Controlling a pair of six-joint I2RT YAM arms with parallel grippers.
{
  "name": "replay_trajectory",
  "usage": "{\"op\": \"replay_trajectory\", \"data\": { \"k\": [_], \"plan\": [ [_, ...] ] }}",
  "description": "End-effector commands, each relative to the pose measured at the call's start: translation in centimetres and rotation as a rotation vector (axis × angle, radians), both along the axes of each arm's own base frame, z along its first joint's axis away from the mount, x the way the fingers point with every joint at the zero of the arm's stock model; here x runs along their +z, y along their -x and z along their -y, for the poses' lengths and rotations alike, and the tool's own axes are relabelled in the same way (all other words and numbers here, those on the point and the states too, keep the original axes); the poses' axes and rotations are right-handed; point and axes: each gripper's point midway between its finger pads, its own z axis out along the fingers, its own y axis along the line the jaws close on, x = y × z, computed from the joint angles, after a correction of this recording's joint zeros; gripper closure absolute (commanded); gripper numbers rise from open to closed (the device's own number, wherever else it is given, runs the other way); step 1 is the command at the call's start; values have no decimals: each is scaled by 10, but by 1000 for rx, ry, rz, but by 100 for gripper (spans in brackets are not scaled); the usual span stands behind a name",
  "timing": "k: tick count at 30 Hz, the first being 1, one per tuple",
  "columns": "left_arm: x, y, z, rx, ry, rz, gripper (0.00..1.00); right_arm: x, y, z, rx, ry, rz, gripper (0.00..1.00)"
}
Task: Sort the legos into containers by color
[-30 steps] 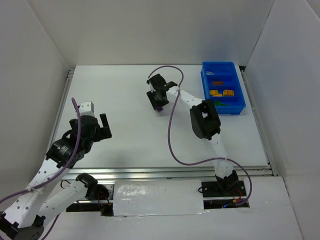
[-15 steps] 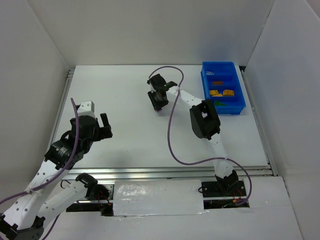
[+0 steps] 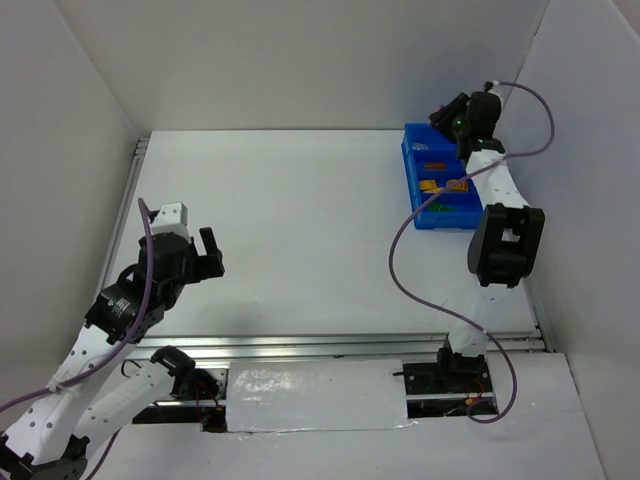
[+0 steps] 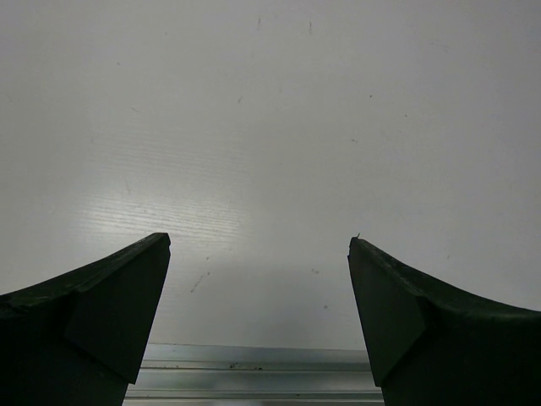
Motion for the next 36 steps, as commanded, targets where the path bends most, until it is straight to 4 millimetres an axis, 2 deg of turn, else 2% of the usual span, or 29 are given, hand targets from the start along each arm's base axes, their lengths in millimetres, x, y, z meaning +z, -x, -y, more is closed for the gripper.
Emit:
{"op": "replay_trajectory", "data": {
  "k": [1,2,5,6,7,8,9,10,11,12,13,14,15,21,24,26,27,28,30,33,34,36],
  "plan": [
    [9,-3,0,-5,12,44,0,-2,-8,-1,-86,-216,83,100],
    [9,-3,1,-7,11,44,1,-1,-8,15,-139,-269,105,100],
    [8,-4,2,-12,12,42,0,-10,-19,46,-201,-353,160,100],
    [8,-4,1,-10,12,42,0,4,-27,49,-175,-362,219,100],
    [7,-4,3,-17,11,39,0,-9,-34,48,-145,-376,206,100],
    [7,-5,3,-20,8,37,0,6,-41,56,-141,-385,243,100],
    [7,-5,4,-24,9,36,0,2,-47,59,-138,-392,233,100],
    [5,-6,5,-27,6,28,0,-17,-55,60,-128,-406,201,100],
    [4,-6,5,-25,2,23,0,-8,-62,67,-132,-411,203,100],
    [3,-7,5,-27,0,20,0,-15,-66,70,-145,-421,188,100],
    [1,-8,6,-27,-4,11,1,-32,-71,75,-169,-446,161,100],
    [0,-8,6,-30,-6,5,1,-34,-74,79,-182,-459,160,100],
    [0,-8,6,-30,-7,4,0,-47,-76,86,-199,-472,144,100],
    [-3,-10,7,-35,-11,-6,0,-72,-83,94,-222,-459,133,86],
    [-3,-10,7,-33,-12,-8,0,-78,-88,95,-217,-454,140,77],
    [-3,-10,7,-35,-13,-9,0,-76,-90,94,-217,-457,147,75],
    [-4,-10,8,-36,-13,-11,0,-82,-92,94,-212,-458,139,72],
    [-4,-10,8,-38,-13,-10,0,-84,-94,94,-210,-457,131,59],
    [-3,-11,8,-41,-13,-9,0,-84,-96,94,-207,-456,130,48],
    [-4,-11,9,-45,-12,-12,0,-81,-96,93,-200,-447,143,23],
    [-4,-11,9,-47,-13,-12,0,-80,-96,92,-196,-443,144,3],
    [-3,-11,10,-50,-11,-10,0,-71,-96,90,-185,-438,158,0]
  ]
}}
